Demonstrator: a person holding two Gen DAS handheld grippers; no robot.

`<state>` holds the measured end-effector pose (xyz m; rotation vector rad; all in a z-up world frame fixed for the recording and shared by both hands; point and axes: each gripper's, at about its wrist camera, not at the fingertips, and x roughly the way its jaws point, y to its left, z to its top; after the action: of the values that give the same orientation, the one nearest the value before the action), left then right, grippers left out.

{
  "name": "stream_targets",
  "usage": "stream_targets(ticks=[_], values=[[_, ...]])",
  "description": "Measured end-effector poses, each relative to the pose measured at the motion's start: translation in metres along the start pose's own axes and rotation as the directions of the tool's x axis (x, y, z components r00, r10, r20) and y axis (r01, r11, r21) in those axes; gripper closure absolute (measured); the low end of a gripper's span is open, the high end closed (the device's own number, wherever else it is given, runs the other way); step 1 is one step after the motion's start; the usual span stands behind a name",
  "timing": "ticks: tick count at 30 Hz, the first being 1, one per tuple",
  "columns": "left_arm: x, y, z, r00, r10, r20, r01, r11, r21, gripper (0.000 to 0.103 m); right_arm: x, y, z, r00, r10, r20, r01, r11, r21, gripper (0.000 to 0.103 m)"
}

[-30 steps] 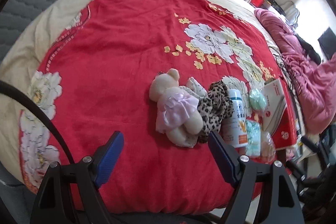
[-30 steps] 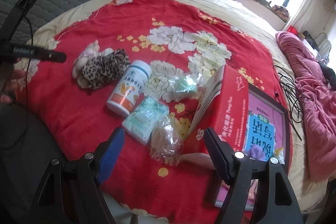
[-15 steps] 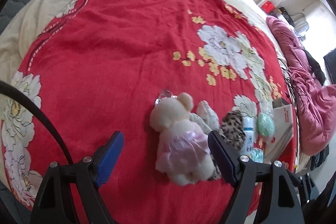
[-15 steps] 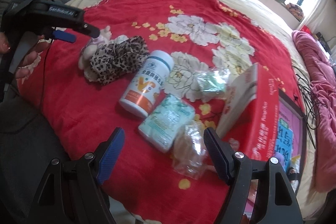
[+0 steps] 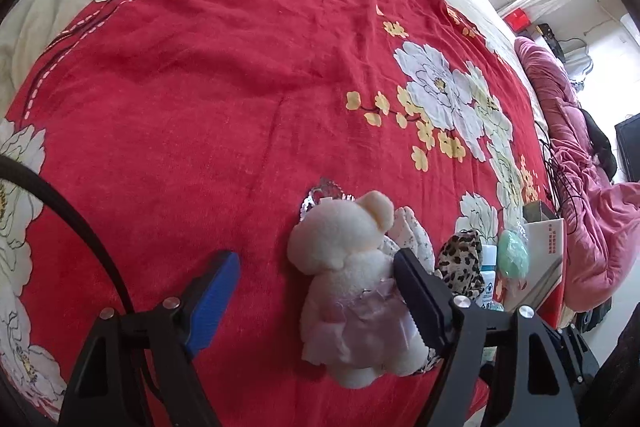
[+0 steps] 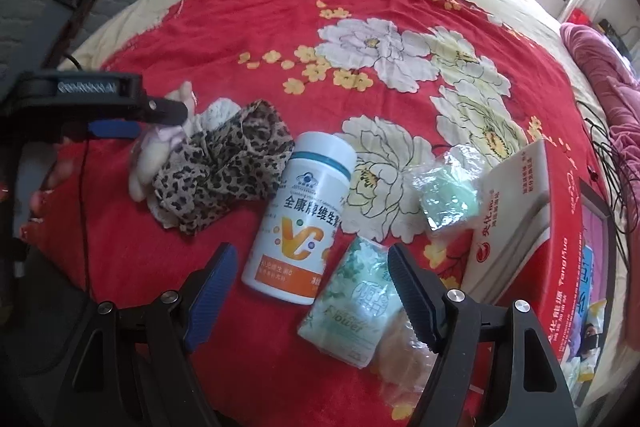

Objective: Organize soft objects
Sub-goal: 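Grasp the cream teddy bear with the left tool while the right tool grasps the clear bun bag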

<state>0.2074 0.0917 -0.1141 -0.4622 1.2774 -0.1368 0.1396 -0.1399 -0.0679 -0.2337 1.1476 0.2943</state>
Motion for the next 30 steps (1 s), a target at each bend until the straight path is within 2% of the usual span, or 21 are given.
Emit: stream_targets(ticks=[4, 6, 7, 10, 13, 19, 21, 23, 24, 27, 30], values=[[0.005, -0.003, 0.003, 1.000, -0.004, -0.009, 0.004, 1.000, 0.005, 0.034, -0.012, -0.020, -0.015, 1.000, -0.027, -0.011, 0.027, 1.000, -0.013, 0.025], [0.006, -0.005, 0.003, 1.000, -0.017, -0.008, 0.017, 1.000, 0.010, 0.042, -0.017, -0.031, -0.024, 0.999, -0.038, -0.023, 0.038, 0.999, -0.026, 0.025], [0.007, -0.007, 0.003, 1.000, -0.024, -0.010, 0.024, 1.000, 0.016, 0.050, -0.019, -0.037, -0.031, 0.998, -0.047, -0.034, 0.045, 0.998, -0.044, 0.025], [0.008, -0.013, 0.004, 1.000, -0.015, -0.010, 0.015, 0.999, 0.038, 0.053, -0.020, -0.044, -0.045, 0.993, -0.096, -0.069, 0.087, 0.989, -0.122, 0.025], [0.007, -0.015, 0.004, 1.000, -0.011, 0.000, 0.011, 0.999, 0.049, 0.055, -0.019, -0.041, -0.051, 0.991, -0.107, -0.082, 0.088, 0.975, -0.204, 0.025], [-0.002, -0.015, 0.003, 0.999, -0.035, 0.012, 0.034, 0.998, 0.056, 0.056, 0.004, -0.021, -0.058, 0.960, -0.234, -0.155, 0.162, 0.913, -0.375, 0.027], [-0.008, -0.015, 0.003, 0.999, -0.041, 0.015, 0.040, 0.997, 0.060, 0.056, 0.011, -0.018, -0.059, 0.950, -0.258, -0.177, 0.169, 0.900, -0.401, 0.033], [-0.013, -0.016, 0.003, 0.998, -0.053, 0.019, 0.052, 0.997, 0.064, 0.056, 0.018, -0.019, -0.061, 0.943, -0.260, -0.208, 0.158, 0.900, -0.405, 0.049], [-0.015, -0.016, 0.003, 0.998, -0.055, 0.022, 0.054, 0.996, 0.065, 0.056, 0.021, -0.019, -0.062, 0.940, -0.262, -0.218, 0.157, 0.900, -0.407, 0.053], [-0.025, -0.017, 0.002, 0.998, -0.062, 0.024, 0.060, 0.996, 0.072, 0.056, 0.021, -0.023, -0.063, 0.942, -0.254, -0.218, 0.155, 0.909, -0.387, 0.054], [-0.033, -0.018, 0.002, 0.997, -0.076, 0.032, 0.073, 0.994, 0.078, 0.056, 0.012, -0.029, -0.059, 0.955, -0.217, -0.201, 0.143, 0.933, -0.331, 0.055]])
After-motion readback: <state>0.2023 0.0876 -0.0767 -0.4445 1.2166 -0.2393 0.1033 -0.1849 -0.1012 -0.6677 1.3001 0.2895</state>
